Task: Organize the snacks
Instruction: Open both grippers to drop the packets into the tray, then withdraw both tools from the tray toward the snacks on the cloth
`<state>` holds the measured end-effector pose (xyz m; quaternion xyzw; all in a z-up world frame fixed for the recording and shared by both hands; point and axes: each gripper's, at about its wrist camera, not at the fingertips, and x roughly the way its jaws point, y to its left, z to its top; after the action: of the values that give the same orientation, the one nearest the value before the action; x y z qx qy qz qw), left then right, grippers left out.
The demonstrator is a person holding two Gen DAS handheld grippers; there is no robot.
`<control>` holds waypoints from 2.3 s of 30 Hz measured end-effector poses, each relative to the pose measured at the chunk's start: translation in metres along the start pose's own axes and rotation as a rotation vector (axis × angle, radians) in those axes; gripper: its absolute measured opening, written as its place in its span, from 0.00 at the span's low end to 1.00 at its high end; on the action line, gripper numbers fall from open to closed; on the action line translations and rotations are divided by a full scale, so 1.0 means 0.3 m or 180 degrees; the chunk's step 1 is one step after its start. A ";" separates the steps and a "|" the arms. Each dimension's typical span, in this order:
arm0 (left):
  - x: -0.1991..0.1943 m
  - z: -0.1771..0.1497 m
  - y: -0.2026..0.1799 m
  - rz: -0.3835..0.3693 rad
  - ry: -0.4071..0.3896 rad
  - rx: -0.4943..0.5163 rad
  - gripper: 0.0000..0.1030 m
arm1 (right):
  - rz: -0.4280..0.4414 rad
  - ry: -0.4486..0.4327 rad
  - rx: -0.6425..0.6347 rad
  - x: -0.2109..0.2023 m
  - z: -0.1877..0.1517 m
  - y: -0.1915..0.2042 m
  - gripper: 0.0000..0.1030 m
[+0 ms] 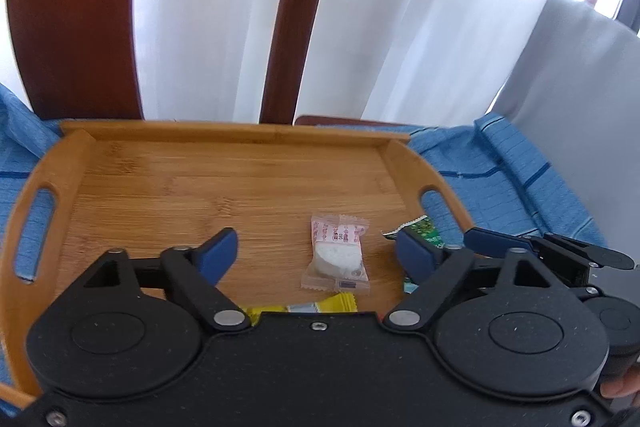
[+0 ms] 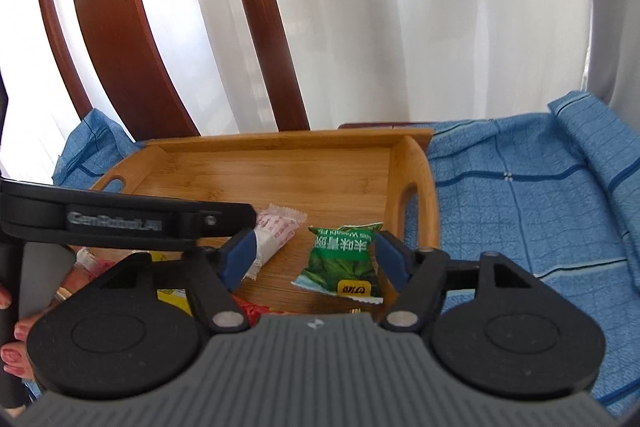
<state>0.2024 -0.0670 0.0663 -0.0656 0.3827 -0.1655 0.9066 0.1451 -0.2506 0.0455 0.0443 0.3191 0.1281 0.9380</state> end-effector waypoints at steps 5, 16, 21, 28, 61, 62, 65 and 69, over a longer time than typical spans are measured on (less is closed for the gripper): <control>-0.107 -0.048 0.000 0.0038 -0.0198 0.0091 0.92 | -0.0130 -0.0173 -0.0148 -0.078 -0.031 0.040 0.84; -0.309 -0.213 0.003 0.0194 -0.0631 0.0257 1.00 | -0.0314 -0.0526 -0.0169 -0.229 -0.134 0.098 0.91; -0.353 -0.298 0.007 0.0286 -0.0732 0.0306 1.00 | -0.0546 -0.0706 -0.0156 -0.276 -0.209 0.120 1.00; -0.373 -0.429 0.026 0.0335 -0.0814 0.0305 1.00 | -0.0777 -0.0831 -0.0105 -0.322 -0.317 0.161 1.00; -0.291 -0.600 0.001 0.0490 -0.0490 0.0401 1.00 | -0.1300 -0.0708 0.0251 -0.310 -0.545 0.164 0.93; -0.292 -0.598 0.003 0.0459 -0.0469 0.0378 0.99 | -0.1298 -0.0698 0.0256 -0.309 -0.546 0.163 0.92; -0.302 -0.596 0.012 0.0322 -0.0461 0.0280 0.96 | -0.1321 -0.0645 0.0255 -0.303 -0.553 0.162 0.85; -0.298 -0.595 0.010 0.0334 -0.0446 0.0299 0.91 | -0.1361 -0.0651 0.0187 -0.304 -0.558 0.170 0.84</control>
<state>0.0172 -0.0314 0.0011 -0.0143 0.3131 -0.1305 0.9406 -0.0375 -0.2256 -0.0252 0.0157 0.2281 -0.0879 0.9695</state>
